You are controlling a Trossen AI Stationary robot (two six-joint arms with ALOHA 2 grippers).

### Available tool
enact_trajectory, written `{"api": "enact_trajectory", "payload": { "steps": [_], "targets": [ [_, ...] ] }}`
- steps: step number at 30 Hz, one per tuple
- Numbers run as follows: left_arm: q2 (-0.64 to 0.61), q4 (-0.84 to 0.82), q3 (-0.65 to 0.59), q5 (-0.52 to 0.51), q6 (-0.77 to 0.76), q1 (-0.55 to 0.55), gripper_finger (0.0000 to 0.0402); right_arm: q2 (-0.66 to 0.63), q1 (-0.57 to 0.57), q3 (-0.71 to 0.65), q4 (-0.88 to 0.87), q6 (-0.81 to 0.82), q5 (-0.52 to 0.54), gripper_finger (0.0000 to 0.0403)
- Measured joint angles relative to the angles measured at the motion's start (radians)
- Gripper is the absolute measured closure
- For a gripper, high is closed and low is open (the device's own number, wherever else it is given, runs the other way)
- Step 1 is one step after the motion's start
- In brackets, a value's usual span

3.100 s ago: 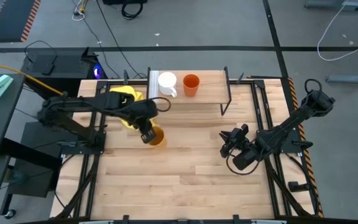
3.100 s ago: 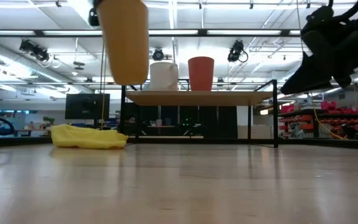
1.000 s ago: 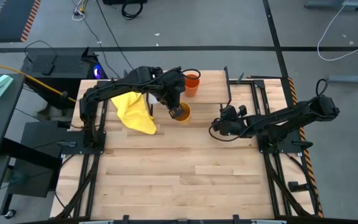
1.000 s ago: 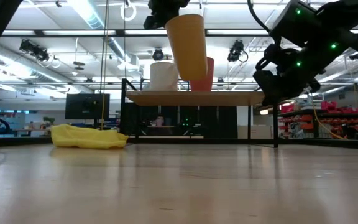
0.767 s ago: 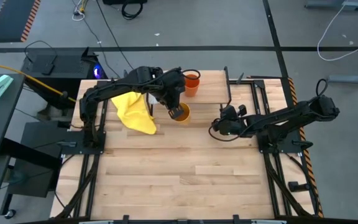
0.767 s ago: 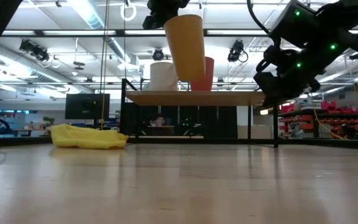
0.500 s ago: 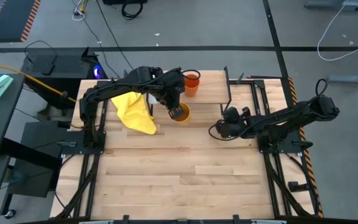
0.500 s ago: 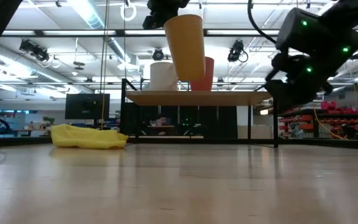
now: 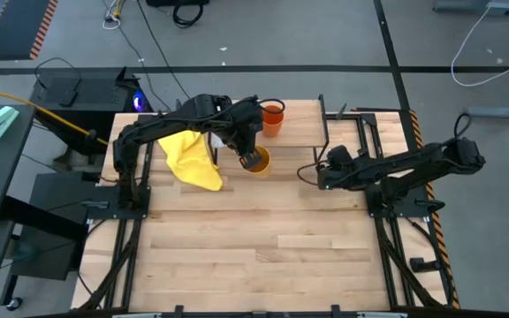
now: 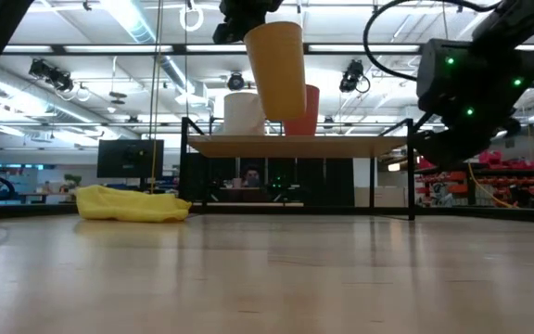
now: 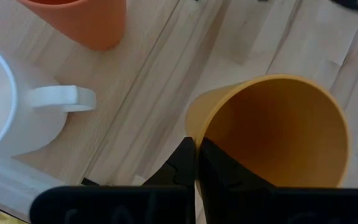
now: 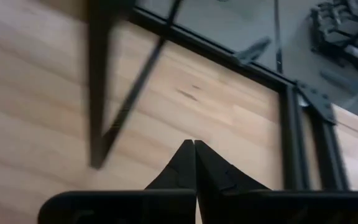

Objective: Stack small to large cups/mugs on shelf
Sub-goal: Put the yellow cup on the shelf

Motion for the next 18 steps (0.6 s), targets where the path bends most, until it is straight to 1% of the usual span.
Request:
{"api": "enact_trajectory", "payload": {
  "steps": [6, 11, 14, 18],
  "targets": [
    [0.000, 0.000, 0.000, 0.000, 0.000, 0.000, 0.0391, -0.137, -0.023, 0.000, -0.079, -0.014, 0.010, 0.0403],
    [0.000, 0.000, 0.000, 0.000, 0.000, 0.000, 0.0391, -0.282, -0.042, 0.000, -0.126, -0.017, 0.063, 0.0403],
    [0.000, 0.000, 0.000, 0.000, 0.000, -0.001, 0.0391, -0.356, -0.098, 0.000, -0.124, -0.034, 0.068, 0.0403],
    [0.000, 0.000, 0.000, 0.000, 0.010, -0.002, 0.0391, -0.407, -0.196, 0.000, -0.068, -0.119, 0.059, 0.0403]
  ]
}}
